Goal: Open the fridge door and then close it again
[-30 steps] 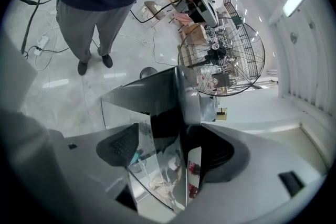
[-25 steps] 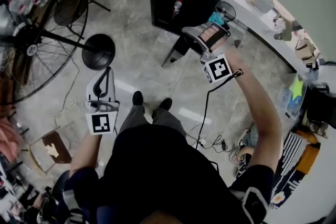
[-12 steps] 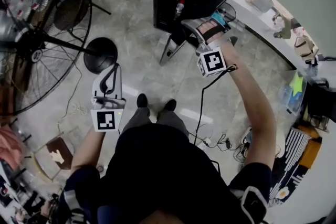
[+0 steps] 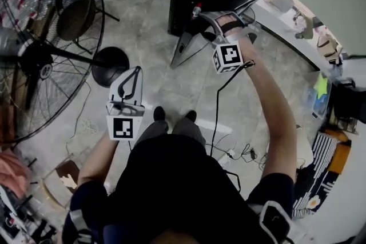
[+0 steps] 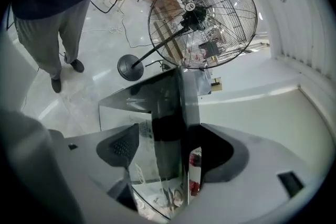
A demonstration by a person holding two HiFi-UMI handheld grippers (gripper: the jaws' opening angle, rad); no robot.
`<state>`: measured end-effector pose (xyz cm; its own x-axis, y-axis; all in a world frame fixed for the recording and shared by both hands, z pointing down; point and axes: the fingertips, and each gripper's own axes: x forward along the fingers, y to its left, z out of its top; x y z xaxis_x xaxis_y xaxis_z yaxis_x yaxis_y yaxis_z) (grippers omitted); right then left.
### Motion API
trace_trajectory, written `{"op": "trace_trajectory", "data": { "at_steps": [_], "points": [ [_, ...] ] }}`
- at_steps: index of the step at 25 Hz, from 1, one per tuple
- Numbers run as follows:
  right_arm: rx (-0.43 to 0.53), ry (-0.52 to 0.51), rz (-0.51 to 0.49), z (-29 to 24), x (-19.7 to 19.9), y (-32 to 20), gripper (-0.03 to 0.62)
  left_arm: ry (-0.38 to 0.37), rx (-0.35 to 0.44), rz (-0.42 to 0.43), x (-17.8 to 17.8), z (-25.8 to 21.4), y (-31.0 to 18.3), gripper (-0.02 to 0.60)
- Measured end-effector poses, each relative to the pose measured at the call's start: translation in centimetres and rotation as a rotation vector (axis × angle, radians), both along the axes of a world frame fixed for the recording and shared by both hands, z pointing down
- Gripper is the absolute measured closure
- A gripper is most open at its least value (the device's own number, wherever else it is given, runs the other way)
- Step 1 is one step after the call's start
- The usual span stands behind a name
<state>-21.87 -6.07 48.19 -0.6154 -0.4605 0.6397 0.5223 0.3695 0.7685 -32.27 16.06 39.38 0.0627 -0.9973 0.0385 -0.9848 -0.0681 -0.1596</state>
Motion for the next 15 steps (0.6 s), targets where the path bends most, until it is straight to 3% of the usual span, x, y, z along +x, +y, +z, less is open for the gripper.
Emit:
{"op": "trace_trajectory", "data": {
  "at_steps": [6, 9, 12, 15],
  "points": [
    [-0.001, -0.015, 0.084, 0.1, -2.8, -2.1, 0.218, -0.048, 0.006, 0.045, -0.4, -0.1, -1.4, 0.559],
    [-0.008, -0.026, 0.105, 0.2, -4.0, -3.3, 0.218, 0.016, 0.019, 0.019, -0.5, -0.1, -2.5, 0.560],
    [-0.009, -0.044, 0.130, 0.0, -5.1, -4.9, 0.218, -0.047, 0.004, 0.023, -0.1, -0.1, -3.9, 0.559],
    [-0.010, -0.065, 0.149, -0.2, -6.3, -6.8, 0.220, 0.018, 0.037, -0.034, 0.0, -0.8, -5.7, 0.558]
  ]
}}
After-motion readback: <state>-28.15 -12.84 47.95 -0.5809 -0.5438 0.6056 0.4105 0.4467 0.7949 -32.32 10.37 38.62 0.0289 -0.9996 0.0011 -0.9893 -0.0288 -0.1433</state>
